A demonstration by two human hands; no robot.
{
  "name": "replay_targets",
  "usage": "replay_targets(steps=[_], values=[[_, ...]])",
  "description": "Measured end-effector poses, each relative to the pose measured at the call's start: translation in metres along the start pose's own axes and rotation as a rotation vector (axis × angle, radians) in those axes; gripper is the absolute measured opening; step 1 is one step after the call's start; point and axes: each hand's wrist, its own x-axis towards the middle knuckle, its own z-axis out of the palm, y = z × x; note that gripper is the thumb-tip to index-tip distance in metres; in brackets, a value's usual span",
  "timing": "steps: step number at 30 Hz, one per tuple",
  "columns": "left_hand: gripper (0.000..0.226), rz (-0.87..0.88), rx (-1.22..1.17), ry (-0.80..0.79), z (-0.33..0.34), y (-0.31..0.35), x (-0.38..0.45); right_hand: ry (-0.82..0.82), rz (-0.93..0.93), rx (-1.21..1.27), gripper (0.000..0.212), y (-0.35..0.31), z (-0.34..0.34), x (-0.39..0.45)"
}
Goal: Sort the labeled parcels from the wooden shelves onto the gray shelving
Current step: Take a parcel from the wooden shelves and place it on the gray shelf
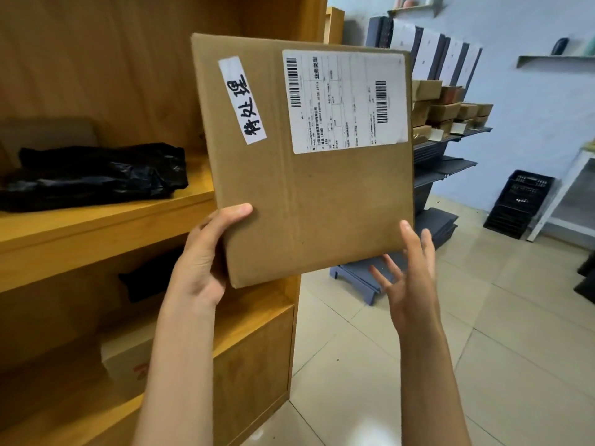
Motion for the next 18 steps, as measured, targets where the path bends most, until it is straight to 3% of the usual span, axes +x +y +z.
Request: replay_targets(steps=[4,8,15,17,18], values=[[0.049,-0.030,-0.011,-0.010,-0.008,-0.003,0.004,-0.103,0.065,0.071,0.071,0.004,-0.002,0.002],[0.049,-0.039,0.015,0.020,-0.026,0.001,0.010,-0.226,0.000,0.065,0.048,0.001,-0.009,0.003],[0.031,0.066,0.085,-0.053,-0.034,0.003,0.016,-0.279,0.022,-0.053,0.079,-0.003,-0.011,-0.003],[0.031,0.126,0.081,-0.126,-0.030,0.004,0.019,-0.217,-0.014,0.040,0.062,-0.007,-0.008,-0.007],[0.042,0.163,0.082,-0.171,-0.028,0.004,0.022,-0.193,-0.021,0.096,0.051,-0.009,-0.005,-0.010]])
